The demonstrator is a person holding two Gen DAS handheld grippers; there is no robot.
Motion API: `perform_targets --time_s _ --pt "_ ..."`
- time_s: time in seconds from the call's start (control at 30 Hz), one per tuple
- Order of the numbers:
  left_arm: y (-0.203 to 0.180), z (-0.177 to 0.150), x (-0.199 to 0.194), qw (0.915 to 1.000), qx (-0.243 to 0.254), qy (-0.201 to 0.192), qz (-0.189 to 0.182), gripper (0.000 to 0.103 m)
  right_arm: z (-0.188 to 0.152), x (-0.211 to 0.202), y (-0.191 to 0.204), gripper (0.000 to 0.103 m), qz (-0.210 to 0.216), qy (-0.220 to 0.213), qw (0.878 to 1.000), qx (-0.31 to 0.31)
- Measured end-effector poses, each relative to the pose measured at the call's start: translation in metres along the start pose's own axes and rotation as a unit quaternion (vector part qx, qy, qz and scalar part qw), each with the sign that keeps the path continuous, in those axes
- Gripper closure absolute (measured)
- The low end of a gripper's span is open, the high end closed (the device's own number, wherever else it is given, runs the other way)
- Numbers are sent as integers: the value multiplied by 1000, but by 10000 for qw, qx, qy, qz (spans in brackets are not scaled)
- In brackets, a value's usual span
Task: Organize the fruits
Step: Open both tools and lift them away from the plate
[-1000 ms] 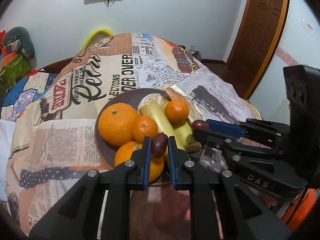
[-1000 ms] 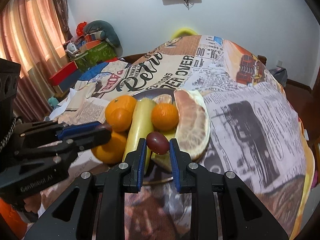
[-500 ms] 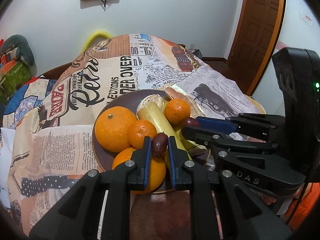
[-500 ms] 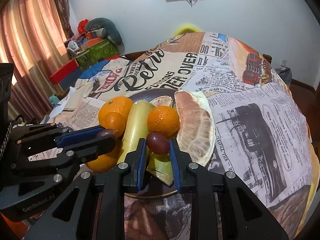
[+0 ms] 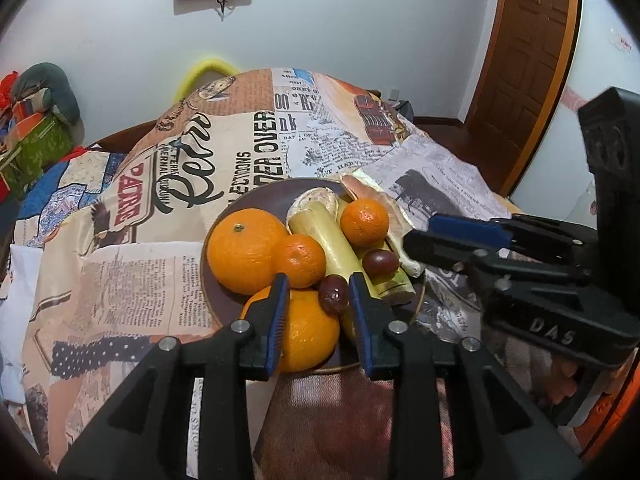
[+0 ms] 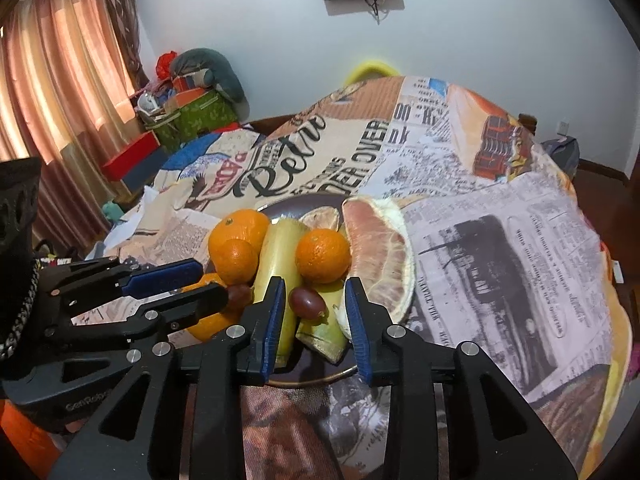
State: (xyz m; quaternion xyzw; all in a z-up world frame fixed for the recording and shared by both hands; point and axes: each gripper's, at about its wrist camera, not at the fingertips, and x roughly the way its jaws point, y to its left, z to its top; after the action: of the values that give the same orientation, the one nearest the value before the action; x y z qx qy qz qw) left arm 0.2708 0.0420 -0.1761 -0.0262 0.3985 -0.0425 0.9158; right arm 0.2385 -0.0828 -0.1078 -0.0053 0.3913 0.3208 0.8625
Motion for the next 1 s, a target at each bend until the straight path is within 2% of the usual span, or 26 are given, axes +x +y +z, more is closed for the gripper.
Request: perform_targets --time_s 0.13,0.3,0.43,0.57,0.6,0.63,0.73,0.8,0.9,1.0 --pt "0 5 -26 9996 -74 -262 49 73 7 -26 5 75 -99 -286 9995 -5" --pt "-7 14 -81 9964 -80 -837 112 73 16 -76 21 75 -259 -883 9957 -117" --pt "-15 19 -131 9906 -88 -1363 88 73 20 -125 39 75 -337 -1417 9891 -211" --pt "-25 17 -187 9812 -90 -1927 104 72 18 -170 58 75 -391 -1894 9806 -320" --pt "-28 16 -198 9788 -77 -2042 115 70 17 -183 63 71 -396 -2032 9777 -343" --pt "-31 14 -213 9755 -45 -2194 137 68 15 -191 67 61 -413 -2136 9754 -358" --pt "-40 7 -242 9666 38 -2548 280 52 8 -219 81 41 -553 -2562 9641 -424" --pt "-46 2 -259 9599 79 -2776 378 39 5 -230 87 33 -607 -2710 9597 -431" --pt "-50 -5 -277 9553 90 -2928 390 28 0 -242 93 20 -688 -2891 9539 -416" --pt "-52 -11 -288 9521 72 -3030 395 16 -3 -242 97 14 -847 -2962 9505 -415"
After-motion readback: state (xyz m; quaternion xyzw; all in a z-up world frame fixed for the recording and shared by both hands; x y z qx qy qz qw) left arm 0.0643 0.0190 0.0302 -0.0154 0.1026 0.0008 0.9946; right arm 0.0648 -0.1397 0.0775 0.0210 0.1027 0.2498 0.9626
